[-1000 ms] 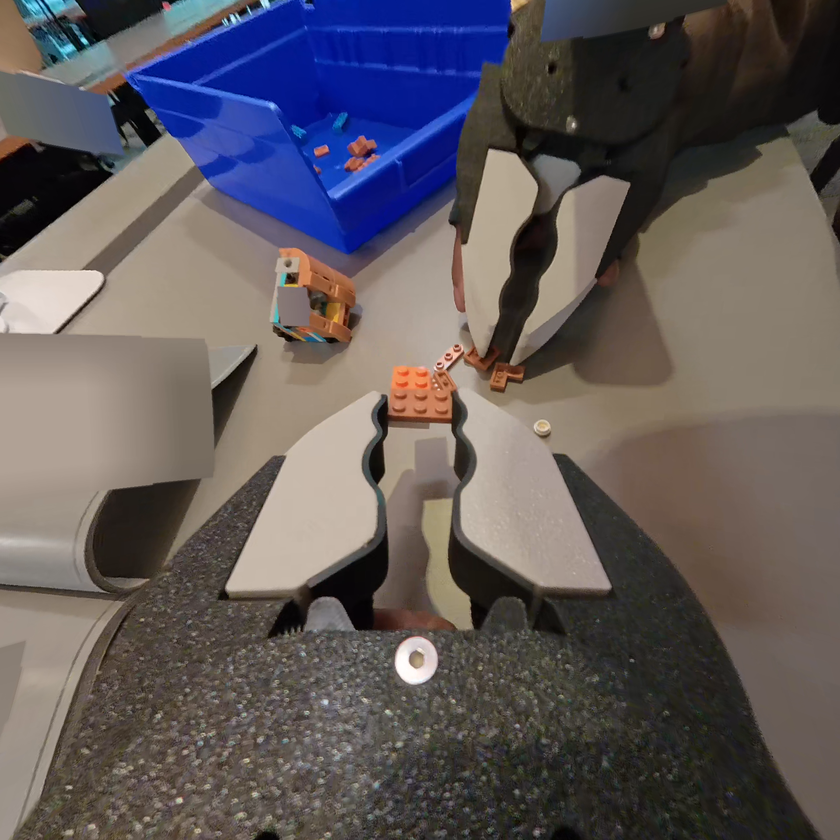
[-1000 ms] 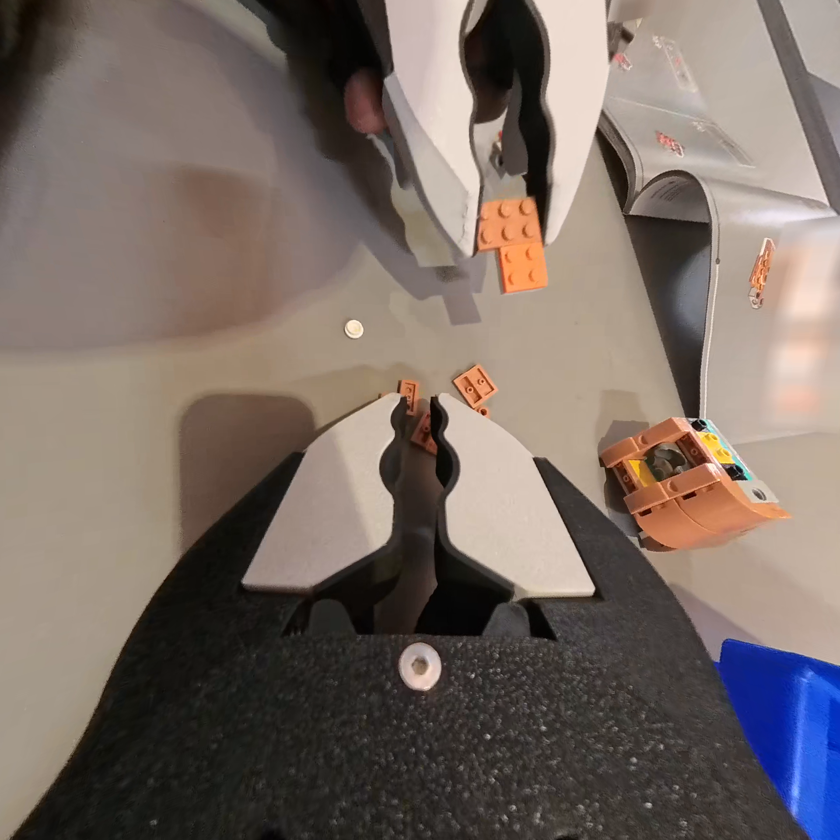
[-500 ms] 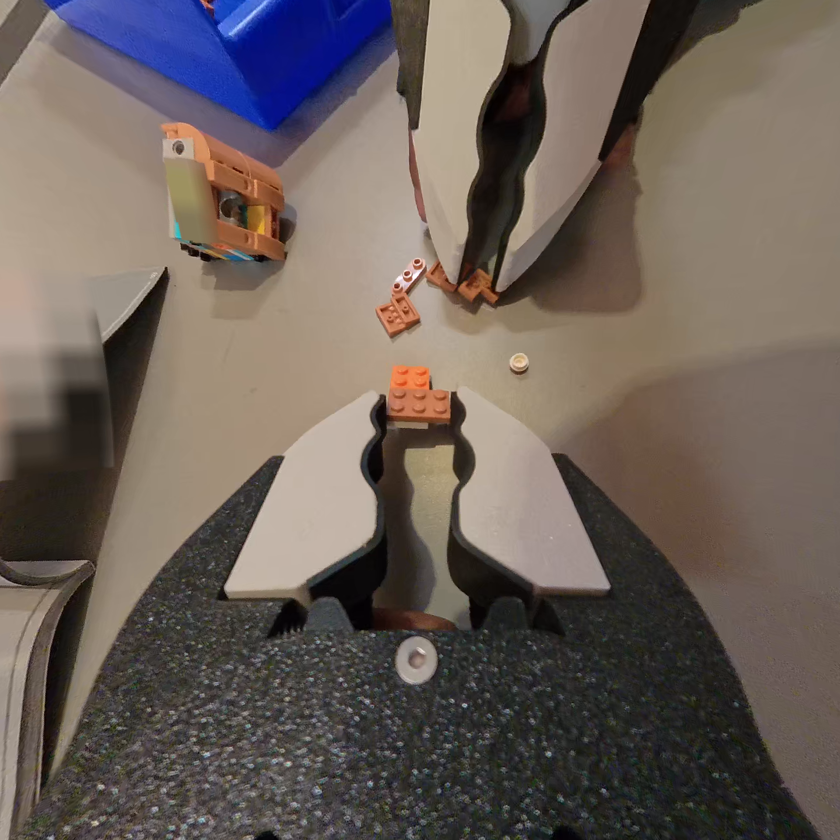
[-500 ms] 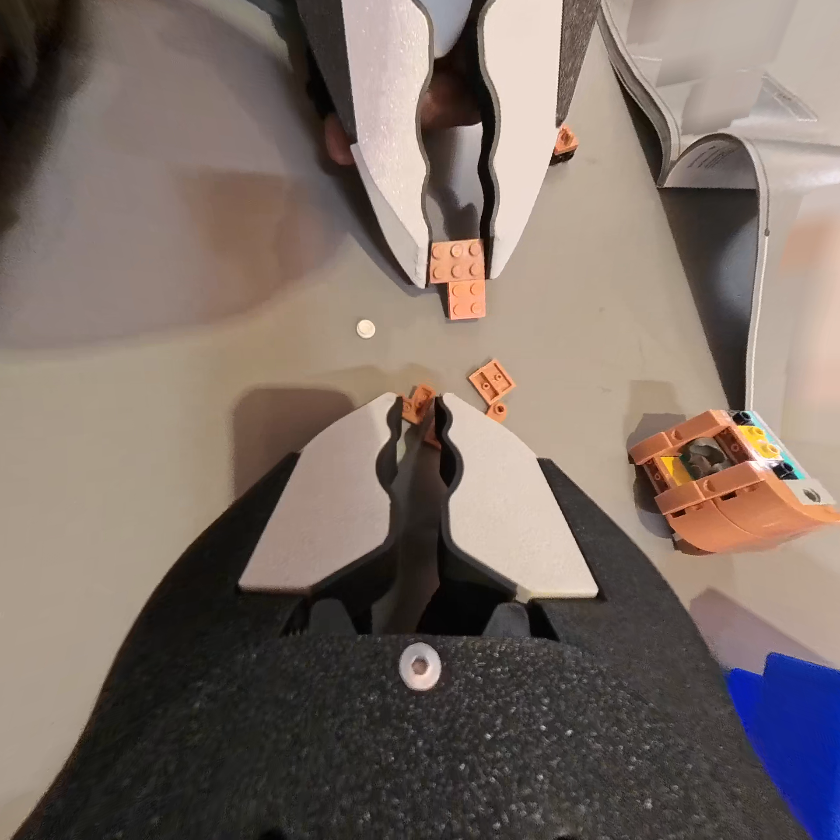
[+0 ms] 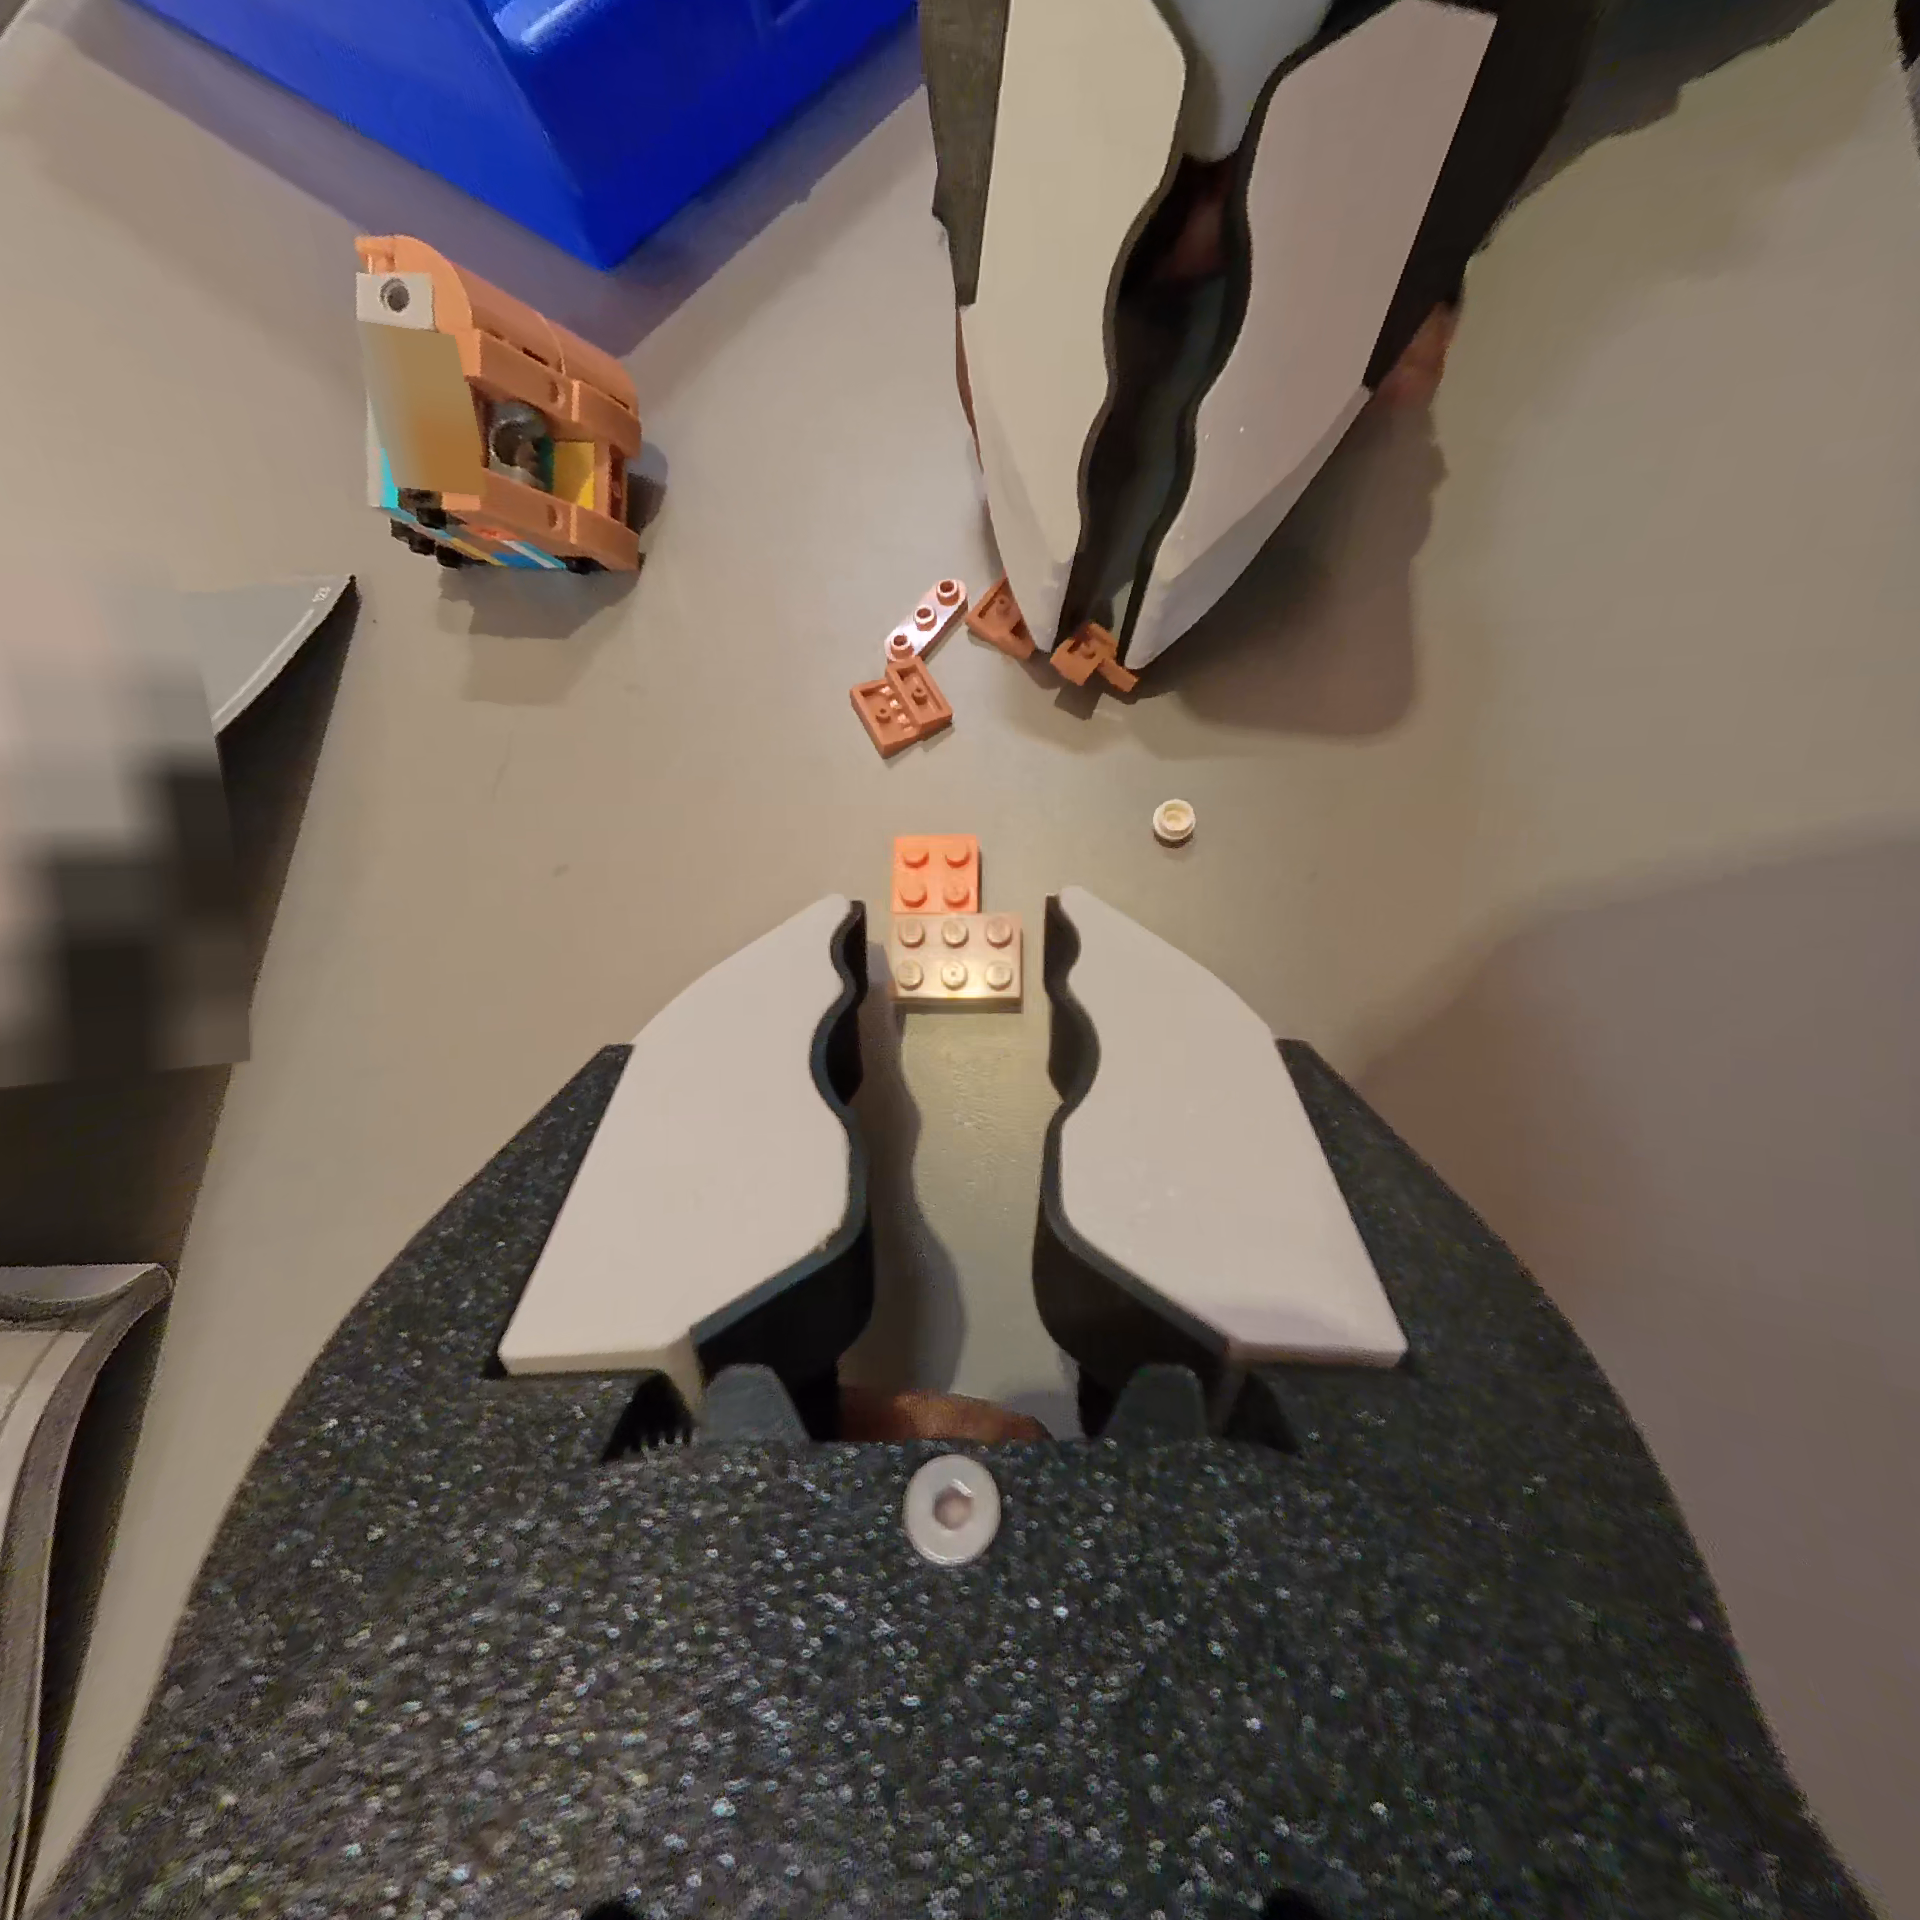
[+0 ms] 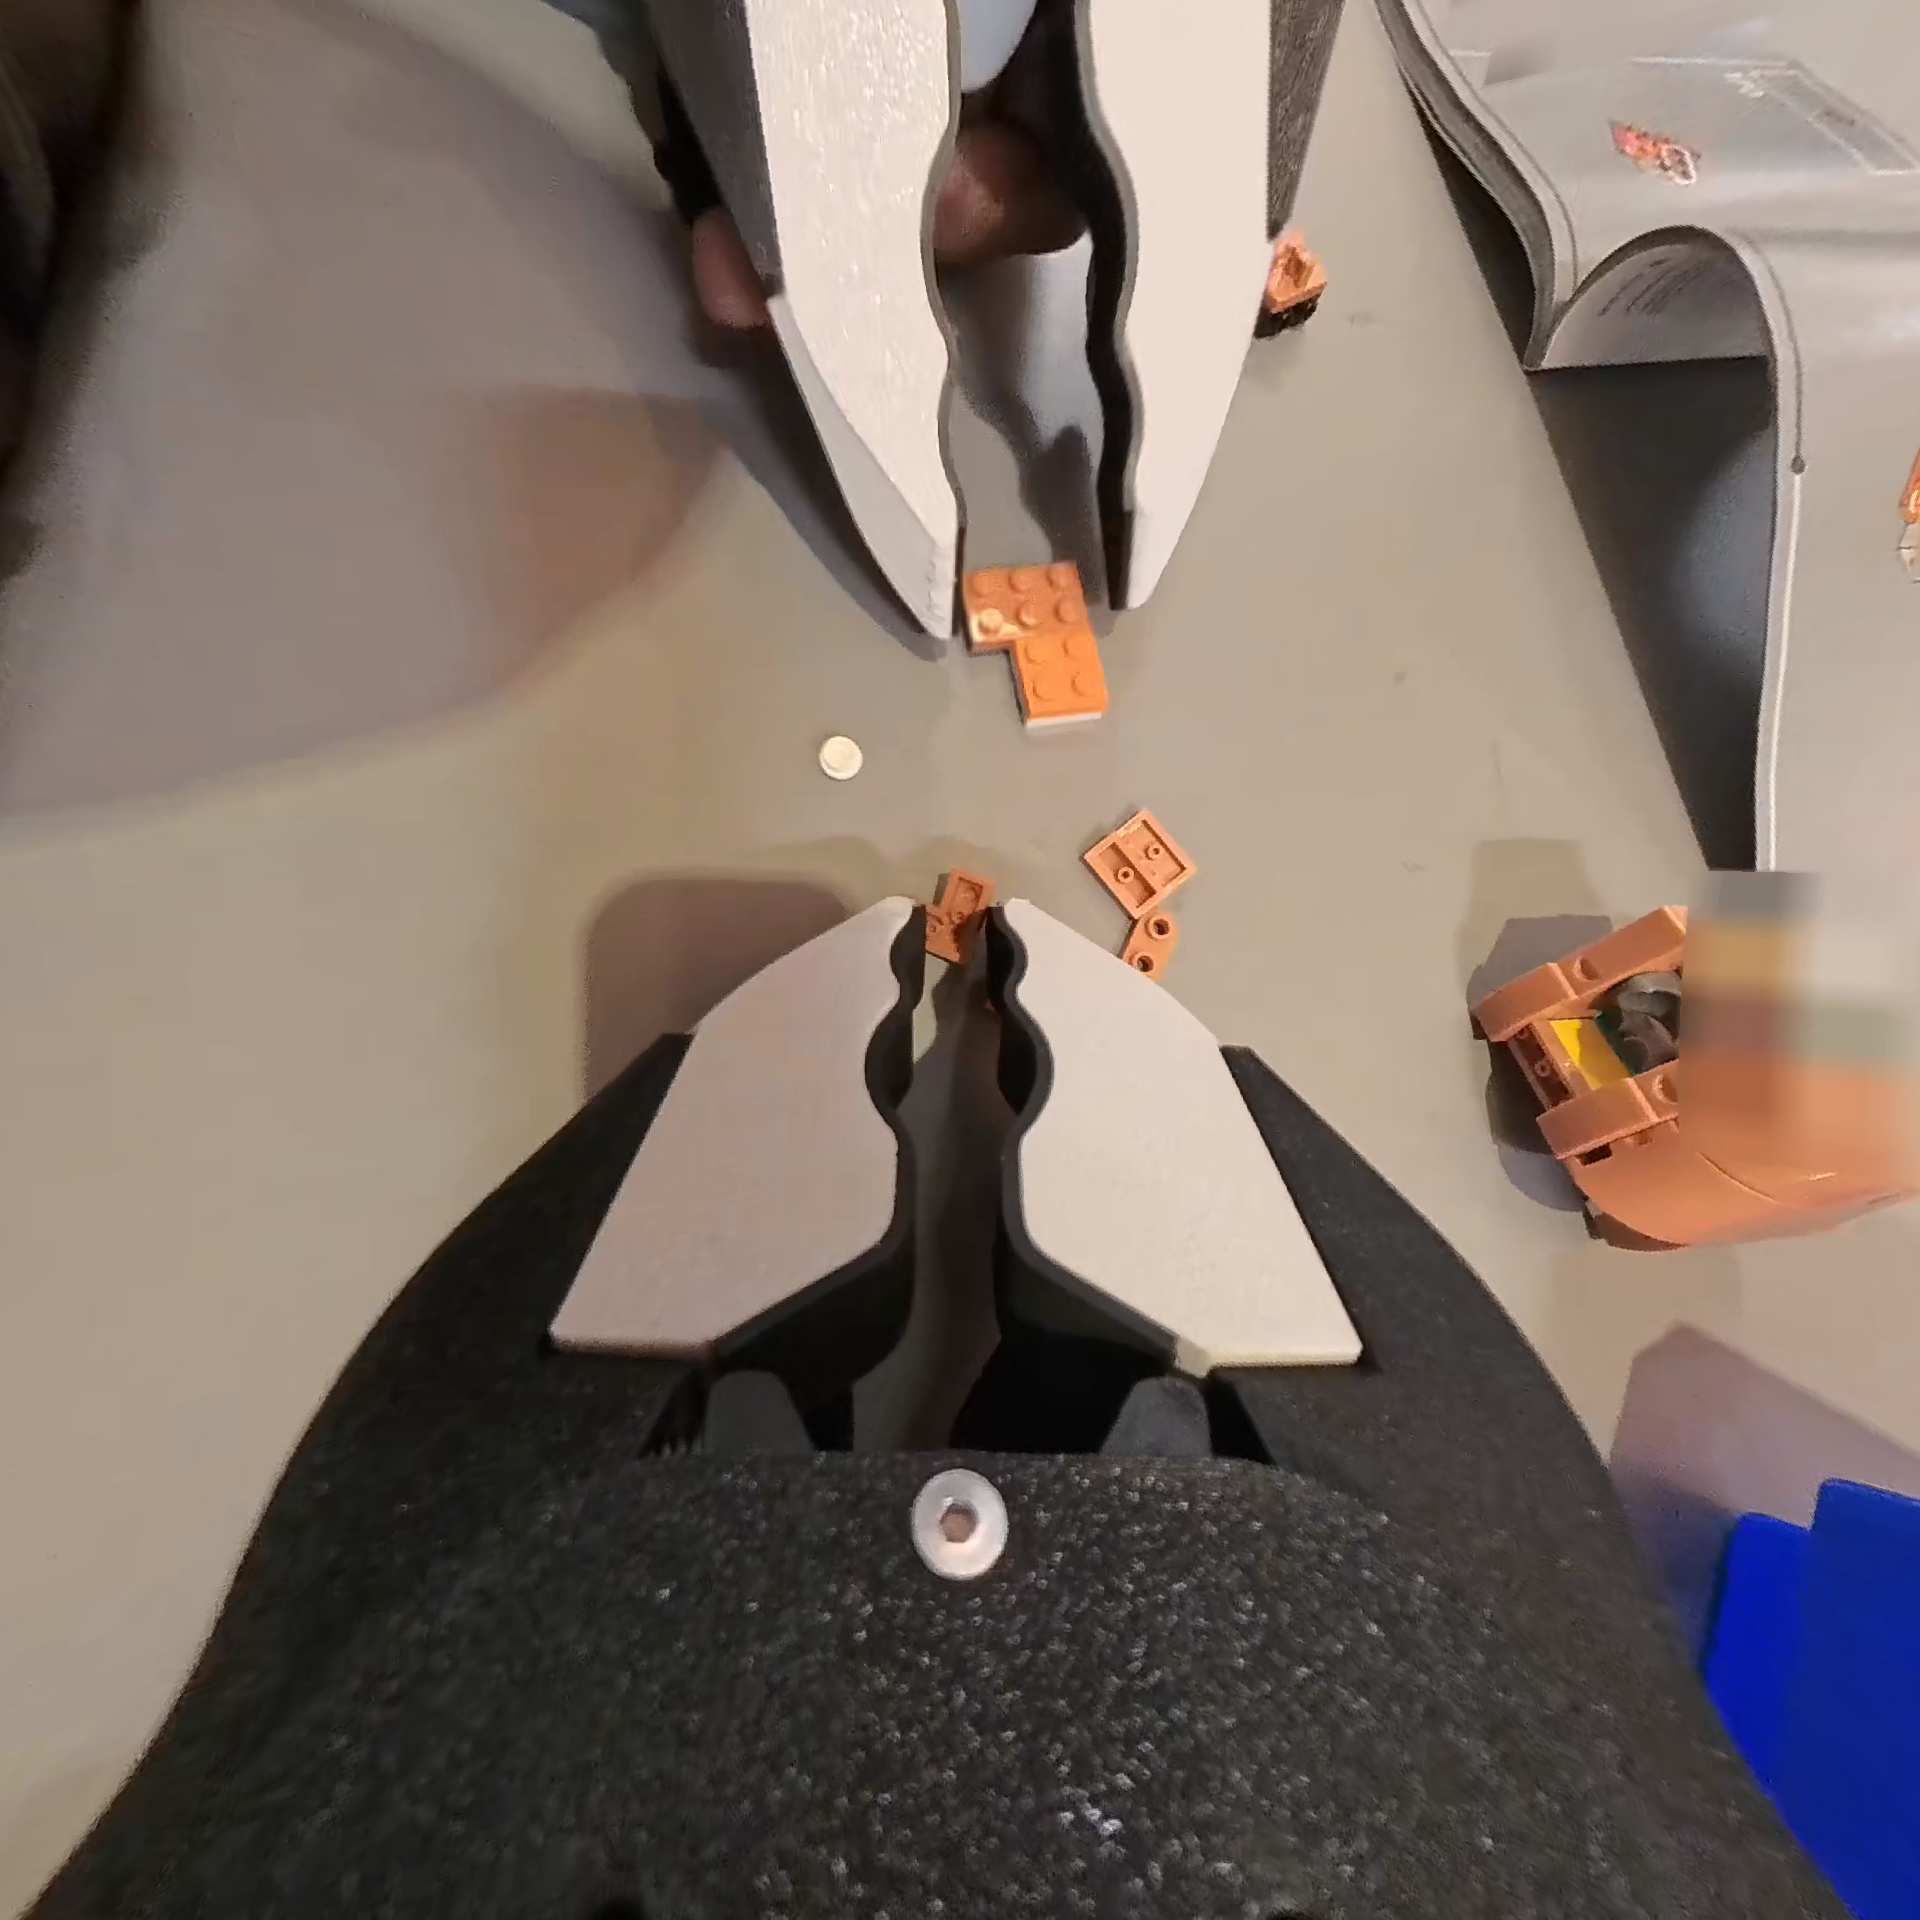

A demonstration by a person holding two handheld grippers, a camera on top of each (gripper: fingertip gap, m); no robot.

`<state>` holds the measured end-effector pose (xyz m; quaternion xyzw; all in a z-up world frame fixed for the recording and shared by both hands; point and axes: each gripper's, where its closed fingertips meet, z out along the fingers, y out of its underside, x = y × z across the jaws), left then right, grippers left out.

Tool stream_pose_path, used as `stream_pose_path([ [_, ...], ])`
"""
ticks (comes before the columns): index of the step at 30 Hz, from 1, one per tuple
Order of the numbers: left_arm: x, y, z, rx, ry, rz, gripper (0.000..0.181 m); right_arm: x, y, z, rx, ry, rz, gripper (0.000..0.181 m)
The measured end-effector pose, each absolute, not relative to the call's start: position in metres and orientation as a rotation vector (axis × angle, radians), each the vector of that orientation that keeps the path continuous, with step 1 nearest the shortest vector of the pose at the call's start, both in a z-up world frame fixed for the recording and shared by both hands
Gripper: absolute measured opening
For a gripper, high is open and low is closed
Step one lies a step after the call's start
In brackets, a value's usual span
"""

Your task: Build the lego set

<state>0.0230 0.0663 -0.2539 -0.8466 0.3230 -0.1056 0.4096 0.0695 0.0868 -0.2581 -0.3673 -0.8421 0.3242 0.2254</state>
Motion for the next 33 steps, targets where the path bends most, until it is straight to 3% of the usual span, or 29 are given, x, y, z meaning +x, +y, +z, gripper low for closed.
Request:
stream_pose_path([
  [20, 0.045, 0.069, -0.216, -1.944, 0.632, -0.56, 0.036, 0.058, 0.079, -0.224, -0.798, -2.104, 1.034, 0.01],
  [33, 0.052, 0.059, -0.159, -1.674, 0.21, -1.371, 0.022, 0.046, 0.064, -0.15, -0.426, -1.593, 1.176, 0.009],
])
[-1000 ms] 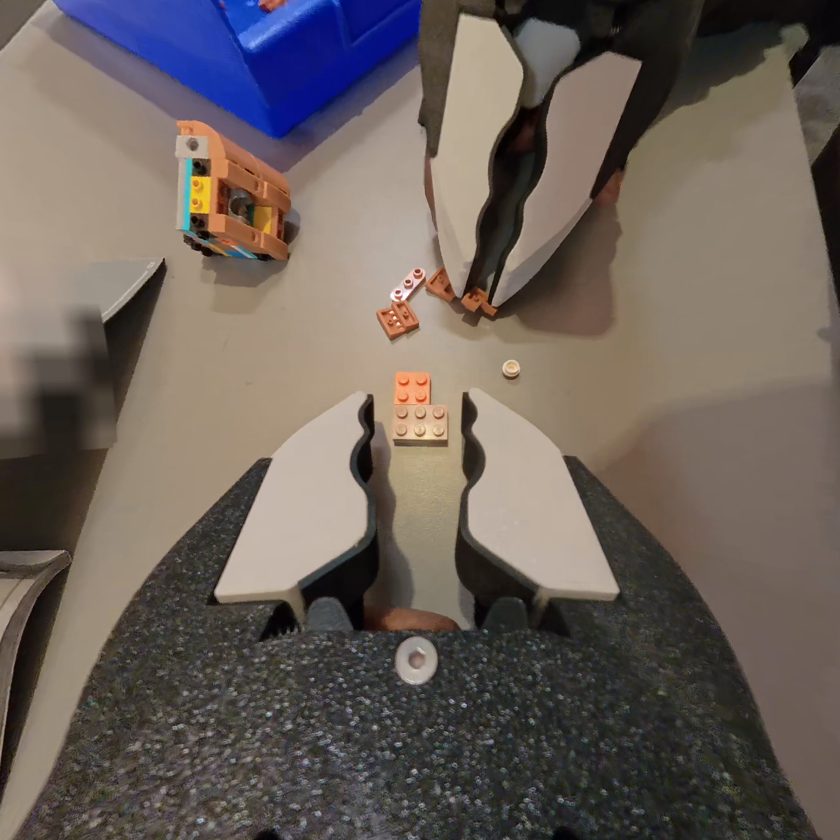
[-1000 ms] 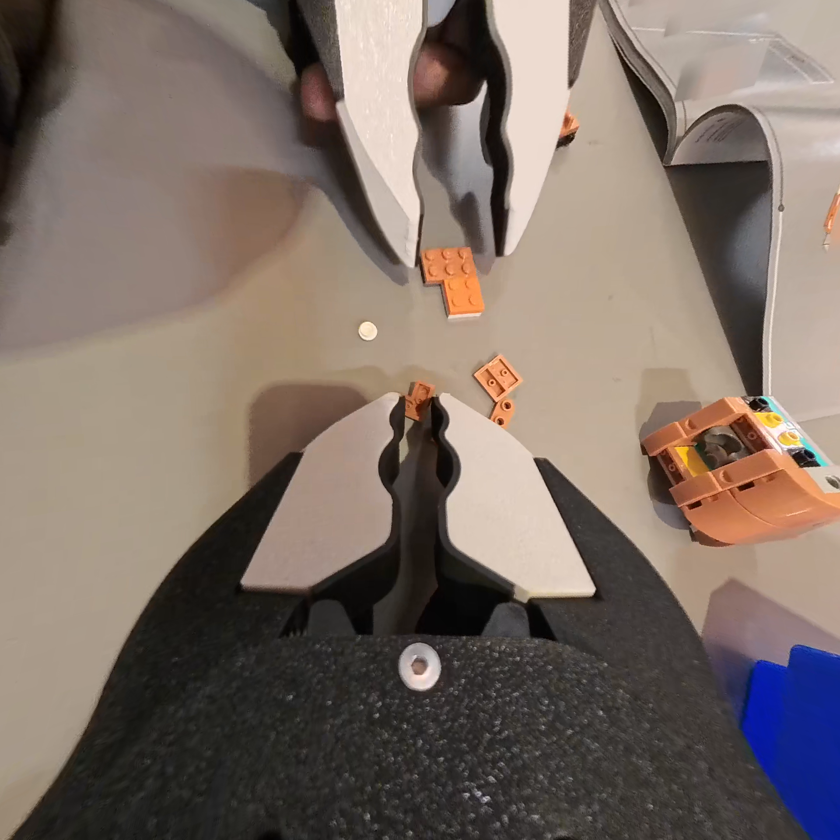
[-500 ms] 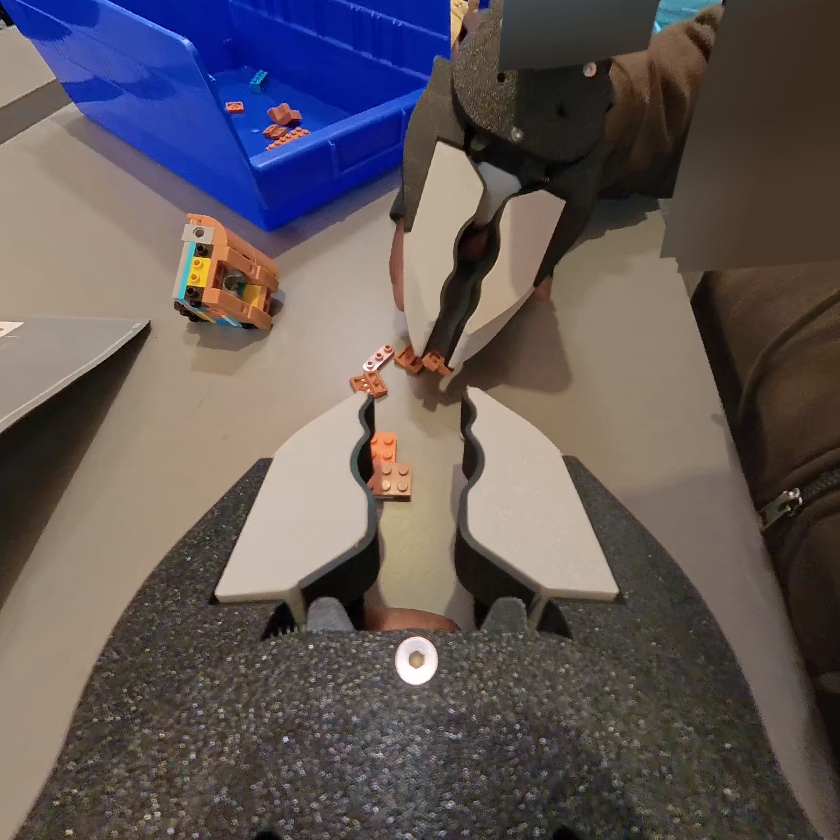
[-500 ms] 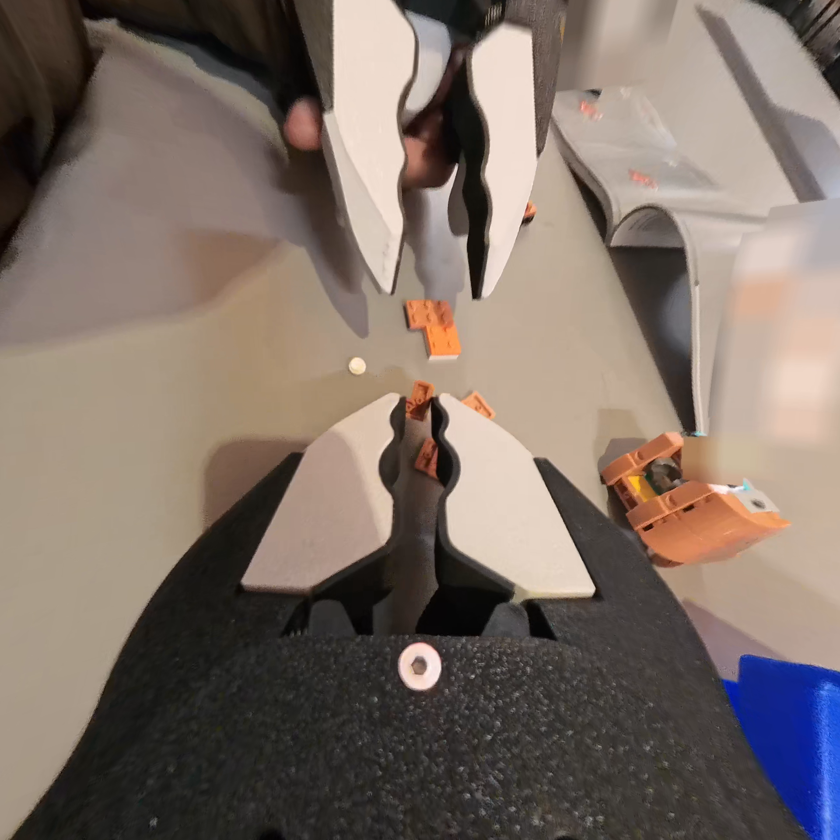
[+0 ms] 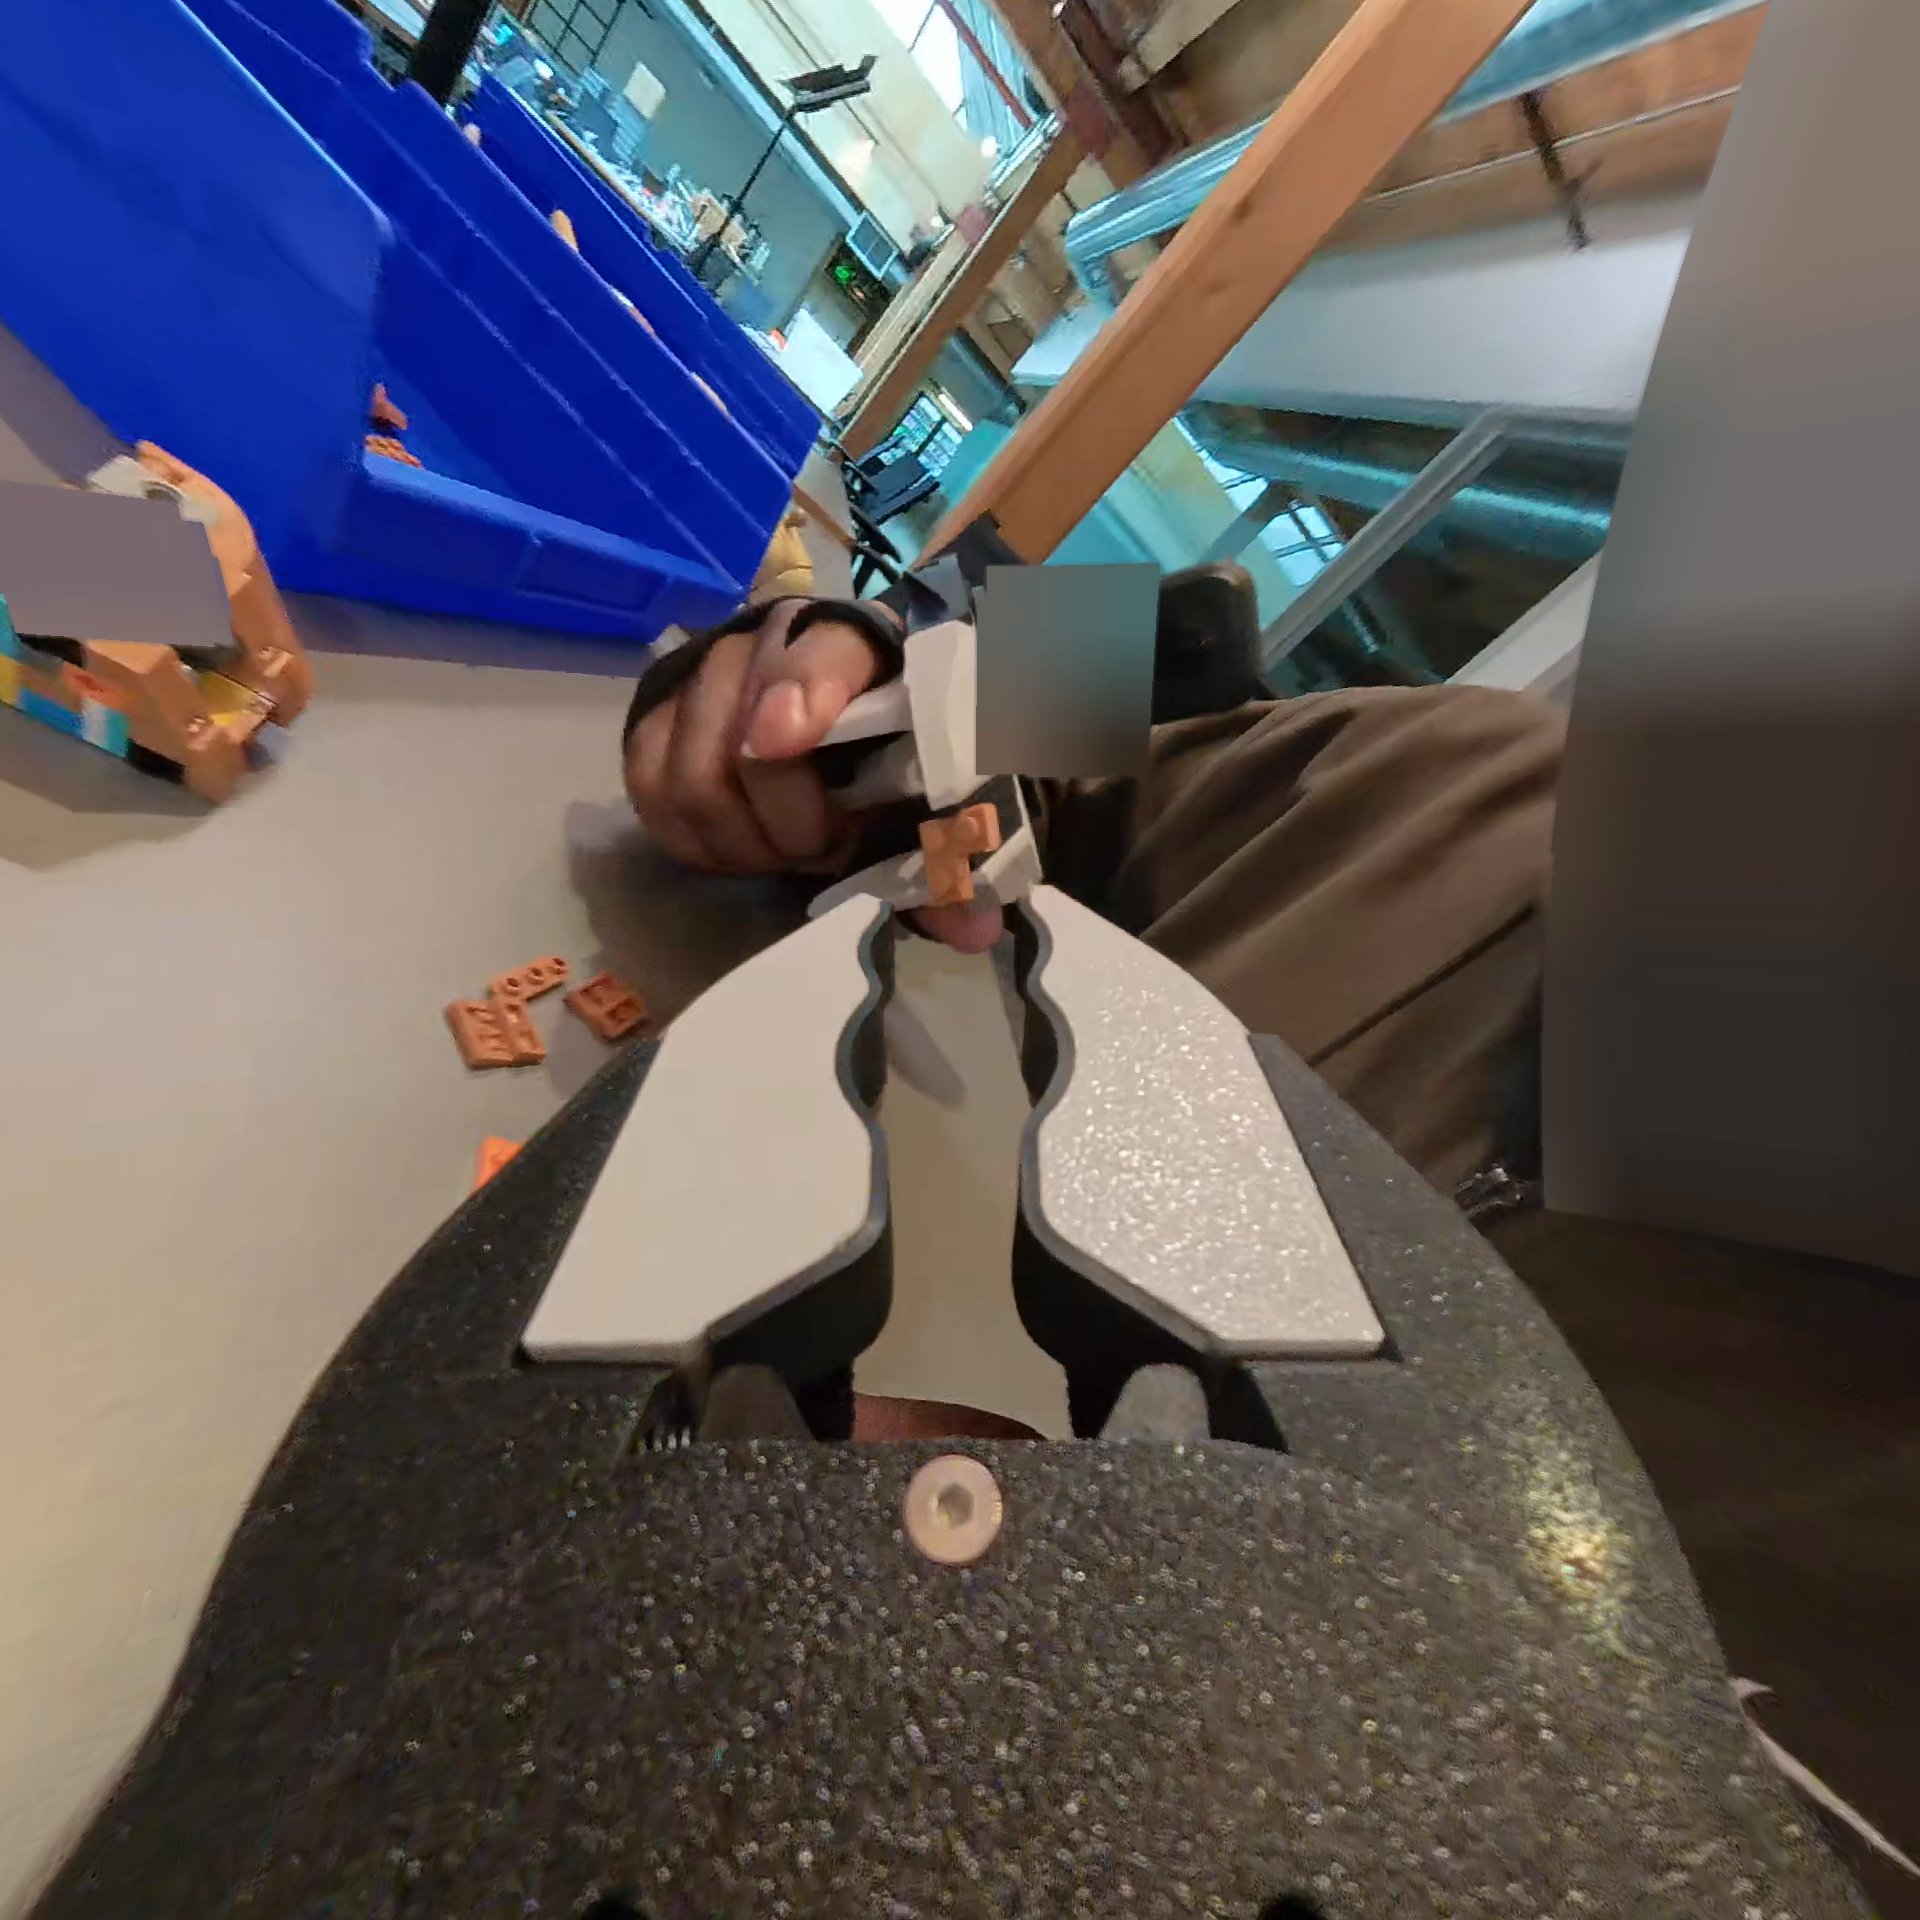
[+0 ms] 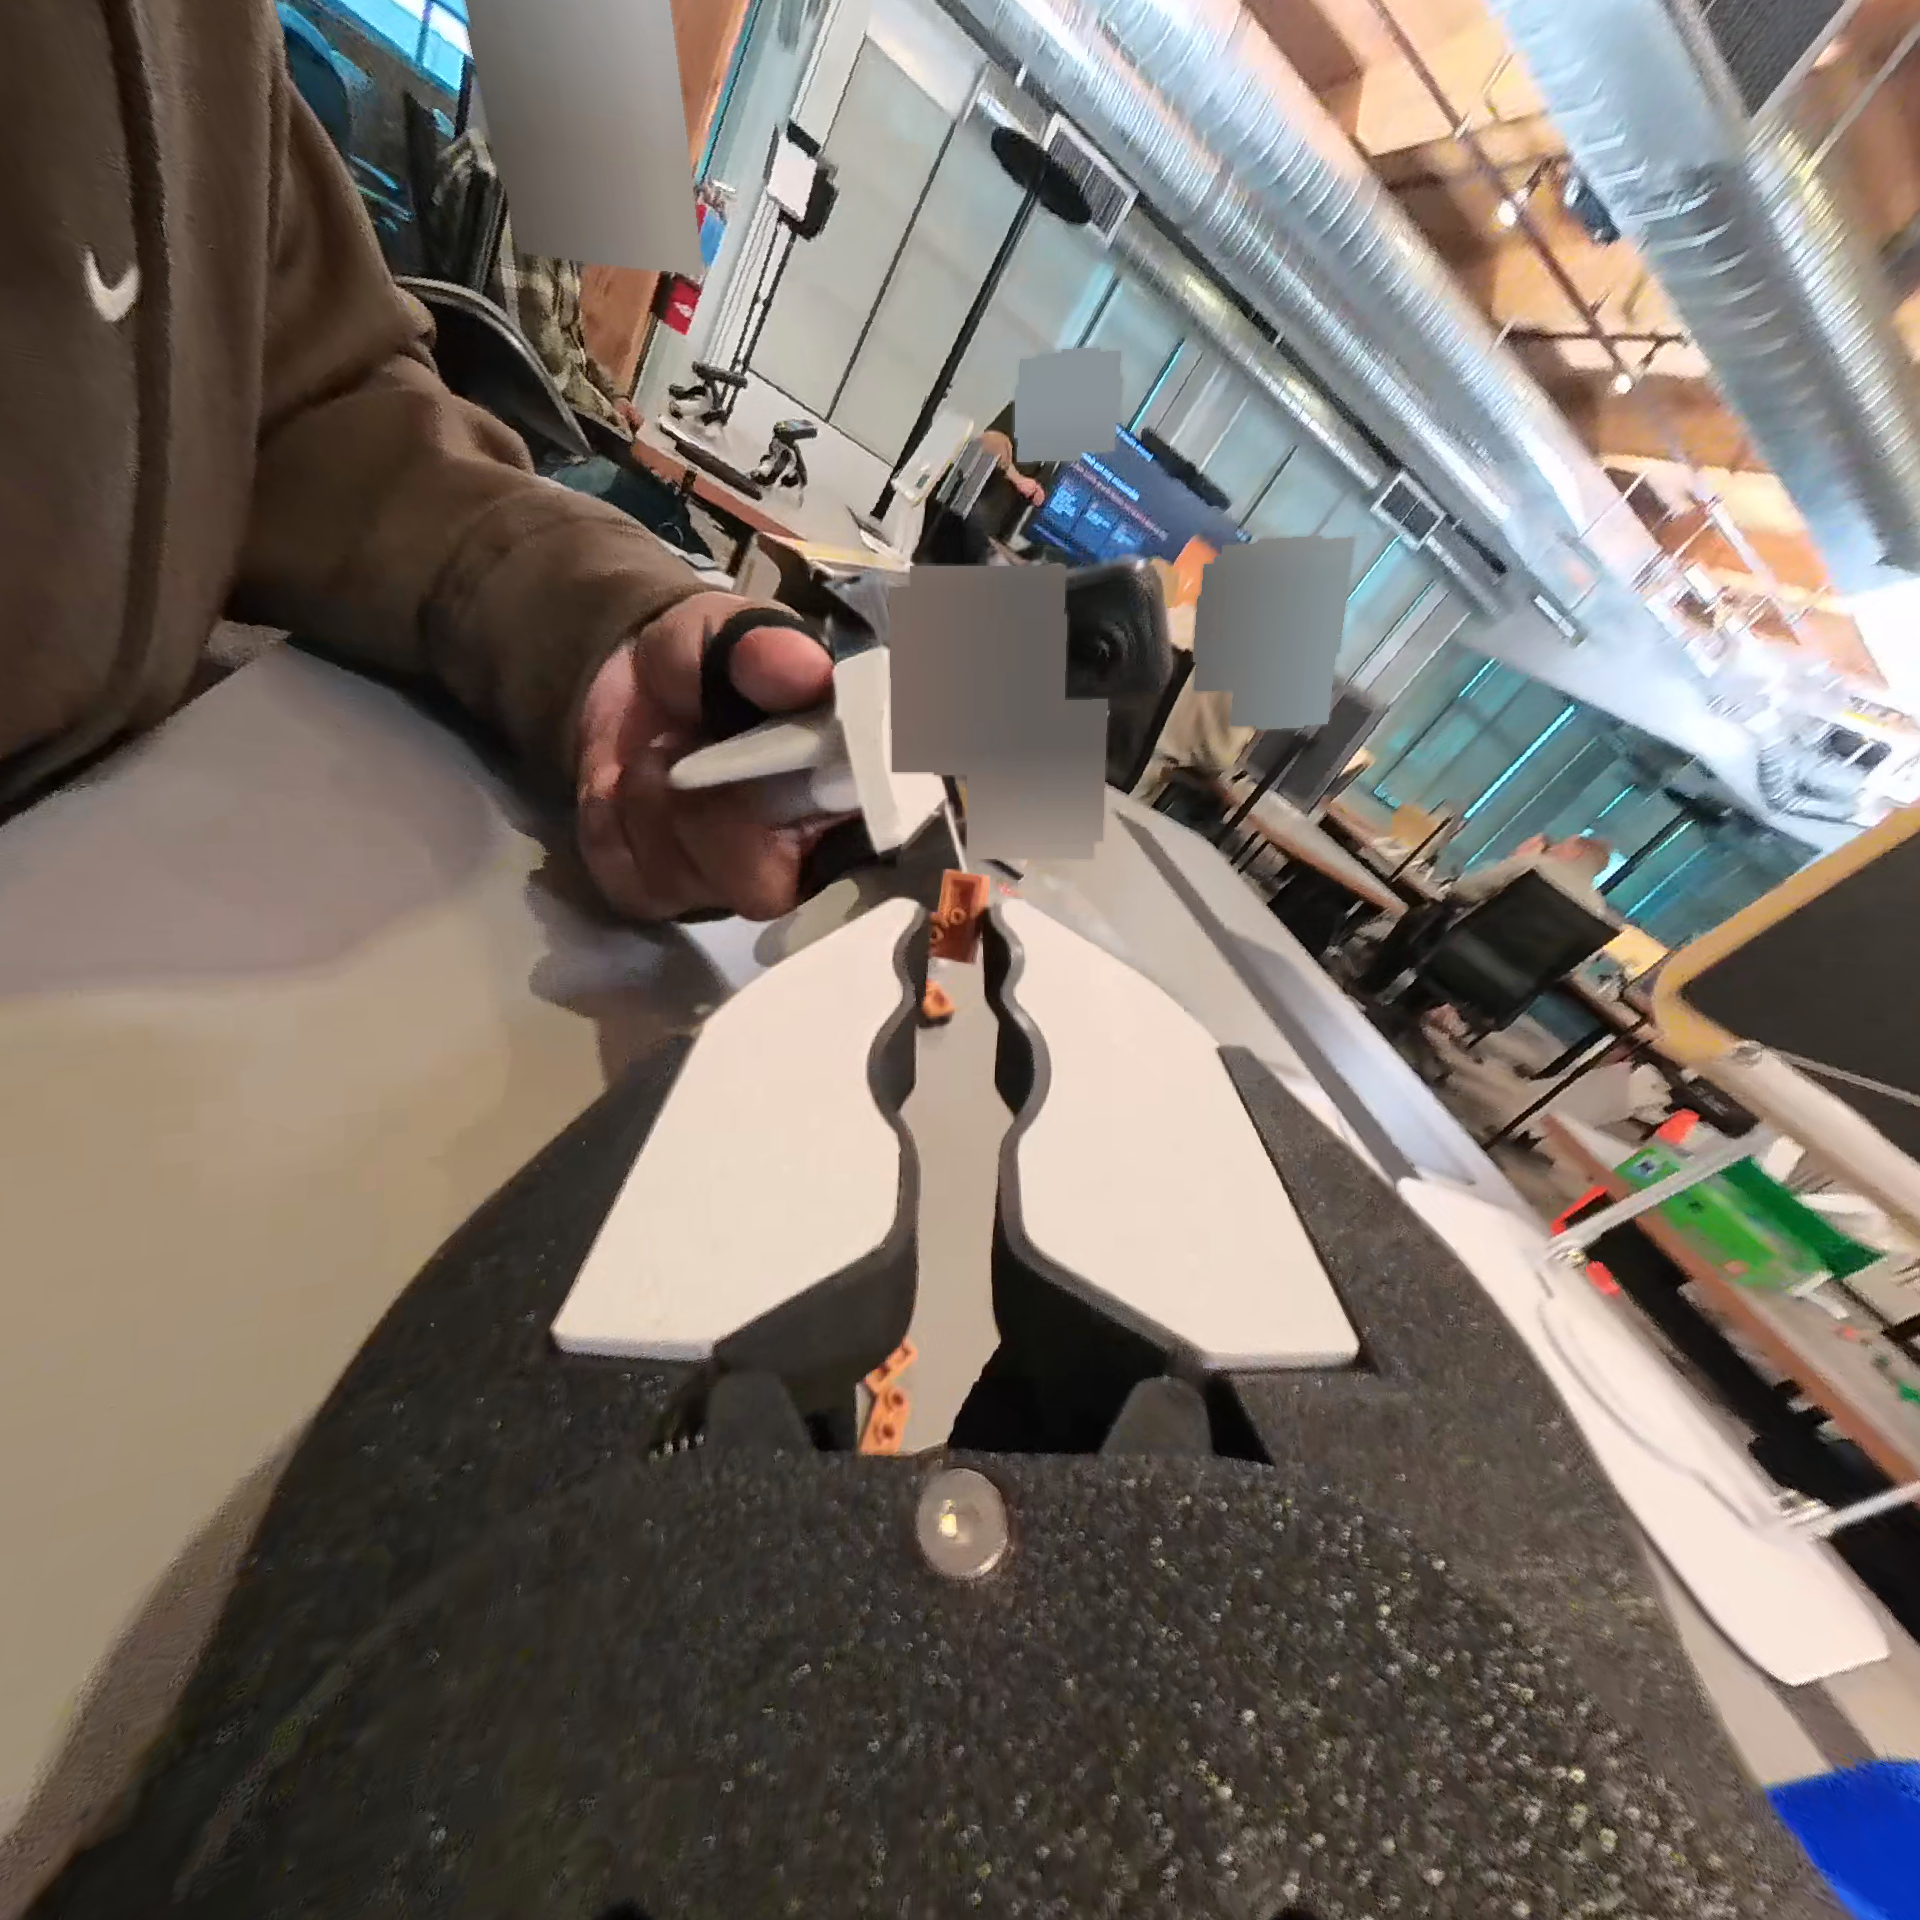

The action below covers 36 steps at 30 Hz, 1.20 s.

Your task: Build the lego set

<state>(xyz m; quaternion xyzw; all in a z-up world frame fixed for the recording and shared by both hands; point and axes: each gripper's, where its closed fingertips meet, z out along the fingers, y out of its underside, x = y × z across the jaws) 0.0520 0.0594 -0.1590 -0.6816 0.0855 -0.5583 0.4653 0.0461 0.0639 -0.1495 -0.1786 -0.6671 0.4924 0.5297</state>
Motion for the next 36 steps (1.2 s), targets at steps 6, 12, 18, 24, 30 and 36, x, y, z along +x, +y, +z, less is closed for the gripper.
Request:
stream_pose_path([
  [6, 0.057, 0.056, -0.155, -1.648, 0.205, -1.429, 0.015, 0.046, 0.055, -0.145, -0.343, -1.549, 1.133, 0.006],
  [12, 0.056, 0.057, -0.157, -1.646, 0.202, -1.412, 0.008, 0.044, 0.055, -0.146, -0.35, -1.546, 1.151, 0.007],
  [18, 0.05, 0.062, -0.157, -1.655, 0.24, -1.228, 0.008, 0.041, 0.058, -0.152, -0.39, -1.577, 1.146, 0.016],
  [24, 0.031, 0.077, -0.168, -1.748, 0.335, -0.676, 0.008, 0.036, 0.068, -0.154, -0.543, -1.591, 1.161, 0.022],
  [30, 0.015, 0.085, -0.181, -1.796, 0.509, -0.032, 0.008, 0.023, 0.076, -0.161, -0.855, -1.606, 1.248, 0.022],
  [36, 0.017, 0.086, -0.185, -1.772, 0.594, 0.177, 0.008, 0.019, 0.075, -0.175, -1.007, -1.65, 1.273, 0.025],
])
